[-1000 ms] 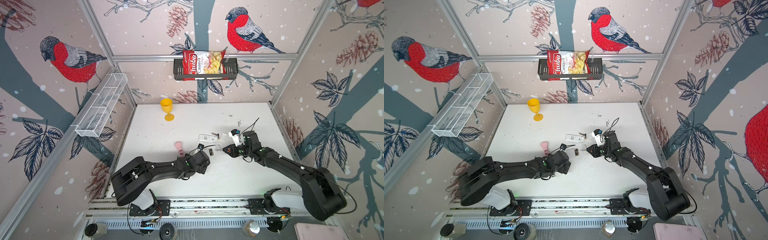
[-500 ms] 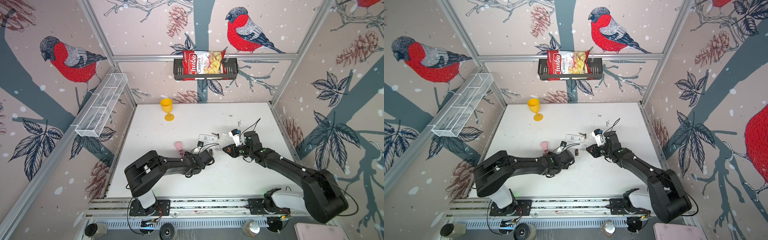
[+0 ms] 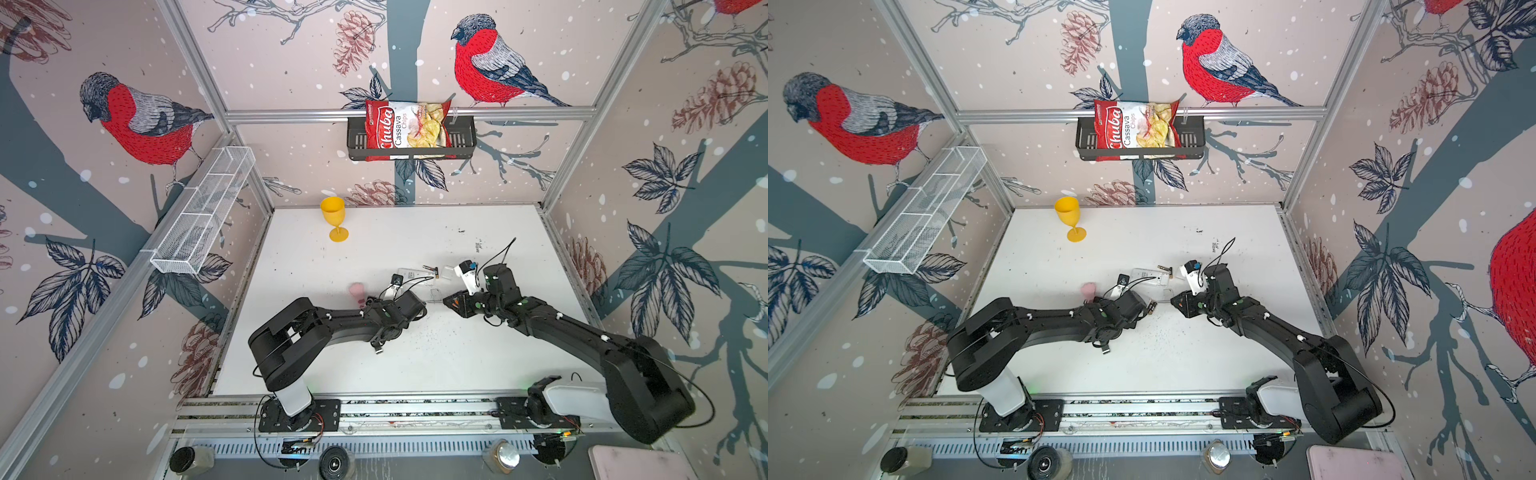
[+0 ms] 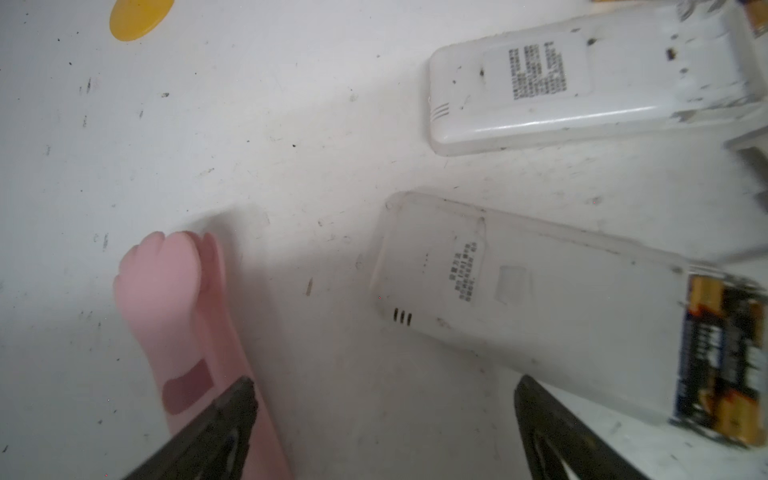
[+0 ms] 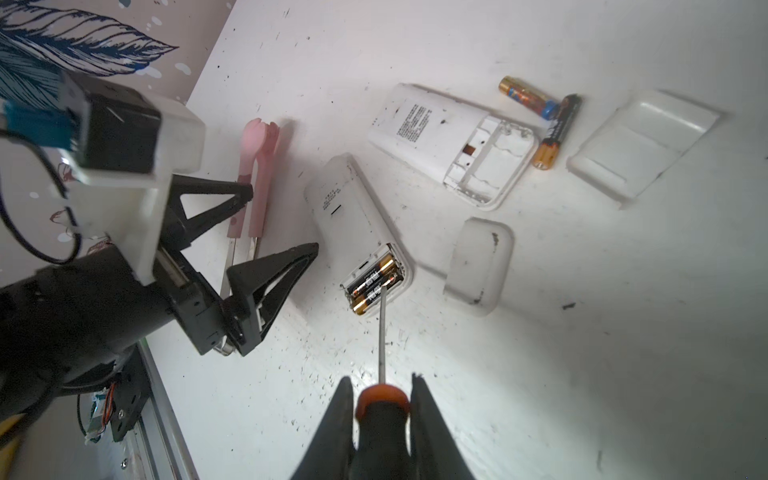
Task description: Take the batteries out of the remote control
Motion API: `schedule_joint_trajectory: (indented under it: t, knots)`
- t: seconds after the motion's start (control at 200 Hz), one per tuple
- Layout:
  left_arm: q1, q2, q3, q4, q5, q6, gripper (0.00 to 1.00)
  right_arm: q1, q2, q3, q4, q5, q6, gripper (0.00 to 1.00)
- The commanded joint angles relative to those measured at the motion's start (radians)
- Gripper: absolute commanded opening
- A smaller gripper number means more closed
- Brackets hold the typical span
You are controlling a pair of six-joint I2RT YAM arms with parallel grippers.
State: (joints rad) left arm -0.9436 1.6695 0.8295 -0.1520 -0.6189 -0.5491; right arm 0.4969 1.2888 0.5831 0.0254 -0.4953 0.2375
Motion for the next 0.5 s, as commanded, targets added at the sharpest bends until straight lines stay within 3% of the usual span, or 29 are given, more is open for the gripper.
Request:
schedule_joint_trajectory:
  t: [0.0,0.23,0.495]
  knots:
    - [0.006,-0.066,-0.03,0.034,0.025,-0.003,0.96,0.02,0.005,0.001,0.005,0.025,-0.012,0.0]
    - [0.099,-0.218,-0.112,0.112,0.216,0.014,0.94,0.054,0.019,-0.006,0.025,0.027,-0.009,0.0]
    - [0.15,-0.223,-0.127,0.155,0.328,0.001,0.91,0.077,0.051,0.006,0.03,0.041,-0.006,0.0]
